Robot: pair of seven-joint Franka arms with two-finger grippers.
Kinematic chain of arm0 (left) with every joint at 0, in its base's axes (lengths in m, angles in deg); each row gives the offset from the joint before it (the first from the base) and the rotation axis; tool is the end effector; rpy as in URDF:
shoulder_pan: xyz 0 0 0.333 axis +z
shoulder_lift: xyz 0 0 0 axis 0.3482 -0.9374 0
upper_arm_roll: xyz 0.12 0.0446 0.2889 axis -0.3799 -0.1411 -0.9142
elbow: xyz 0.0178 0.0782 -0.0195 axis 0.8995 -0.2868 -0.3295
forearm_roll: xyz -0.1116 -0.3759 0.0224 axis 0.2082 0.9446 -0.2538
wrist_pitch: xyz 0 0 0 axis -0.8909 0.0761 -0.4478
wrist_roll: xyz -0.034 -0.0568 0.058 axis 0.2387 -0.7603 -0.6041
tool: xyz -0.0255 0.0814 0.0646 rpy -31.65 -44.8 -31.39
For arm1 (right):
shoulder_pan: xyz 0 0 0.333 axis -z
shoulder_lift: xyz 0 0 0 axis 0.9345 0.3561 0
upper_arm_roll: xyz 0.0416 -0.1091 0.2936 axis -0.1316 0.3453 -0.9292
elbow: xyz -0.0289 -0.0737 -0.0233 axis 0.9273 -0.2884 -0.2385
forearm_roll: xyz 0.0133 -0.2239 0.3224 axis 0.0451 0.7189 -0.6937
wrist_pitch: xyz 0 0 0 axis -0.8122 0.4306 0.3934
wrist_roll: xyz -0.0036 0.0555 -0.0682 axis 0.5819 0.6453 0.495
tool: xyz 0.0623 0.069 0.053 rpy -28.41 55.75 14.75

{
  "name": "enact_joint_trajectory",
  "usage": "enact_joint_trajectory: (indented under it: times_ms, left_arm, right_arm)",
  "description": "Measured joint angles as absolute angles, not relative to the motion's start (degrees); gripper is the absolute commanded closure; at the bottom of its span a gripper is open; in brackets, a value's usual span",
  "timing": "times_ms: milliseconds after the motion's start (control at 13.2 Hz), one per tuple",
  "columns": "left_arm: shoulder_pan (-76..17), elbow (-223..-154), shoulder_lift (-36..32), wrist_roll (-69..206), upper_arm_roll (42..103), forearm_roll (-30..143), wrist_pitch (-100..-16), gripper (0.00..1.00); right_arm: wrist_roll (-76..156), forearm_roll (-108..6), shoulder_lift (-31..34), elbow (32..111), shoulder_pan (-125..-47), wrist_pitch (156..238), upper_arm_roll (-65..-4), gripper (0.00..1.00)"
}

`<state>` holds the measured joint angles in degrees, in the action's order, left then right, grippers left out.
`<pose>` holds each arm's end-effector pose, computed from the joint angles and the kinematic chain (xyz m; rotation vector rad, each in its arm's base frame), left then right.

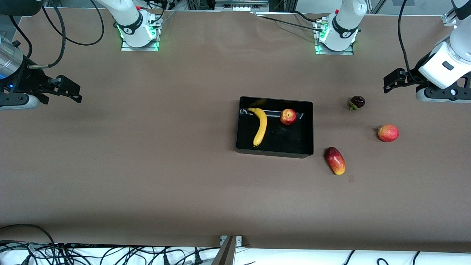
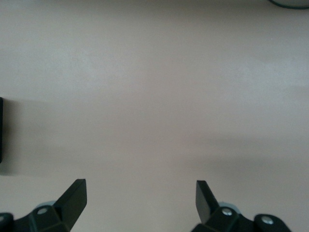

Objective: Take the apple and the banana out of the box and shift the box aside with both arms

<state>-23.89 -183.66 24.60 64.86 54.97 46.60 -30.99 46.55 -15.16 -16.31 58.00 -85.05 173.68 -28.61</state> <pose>0.5464 -0.0374 0.5918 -3.1195 0.0351 0.1104 0.5844 0.0526 0.6123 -3.1337 -0.0733 -0.0360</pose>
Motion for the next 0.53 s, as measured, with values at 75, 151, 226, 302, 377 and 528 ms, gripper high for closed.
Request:
enact_joint_trajectory:
  times_ms: [75, 151, 226, 302, 377, 528]
  left_arm:
    - [-23.89, -183.66, 24.6, 64.86, 54.96, 46.6, -30.99, 0.0]
    - [-23.89, -183.66, 24.6, 64.86, 54.96, 46.6, -30.99, 0.0]
    - [-23.89, -183.66, 24.6, 64.86, 54.96, 46.6, -30.99, 0.0]
    - [-23.89, -183.66, 24.6, 64.86, 54.96, 46.6, -30.99, 0.0]
    - [-23.89, -183.66, 24.6, 64.87, 54.96, 46.6, -30.98, 0.0]
    - [-23.89, -183.63, 24.45, 64.87, 54.96, 46.6, -29.67, 0.0]
  right_arm:
    - [46.55, -15.16, -16.31, 58.01, -85.05, 173.68, -28.61, 0.0]
    - [46.55, -15.16, -16.31, 58.01, -85.05, 173.68, -28.61, 0.0]
    - [46.55, -15.16, -16.31, 58.01, -85.05, 173.68, -28.61, 0.0]
    - [46.55, -15.16, -16.31, 58.01, -85.05, 173.68, -28.61, 0.0]
    - [46.55, -15.16, -16.31, 58.01, -85.05, 173.67, -28.61, 0.0]
    - [46.55, -15.16, -16.31, 58.01, -85.05, 173.67, -28.61, 0.0]
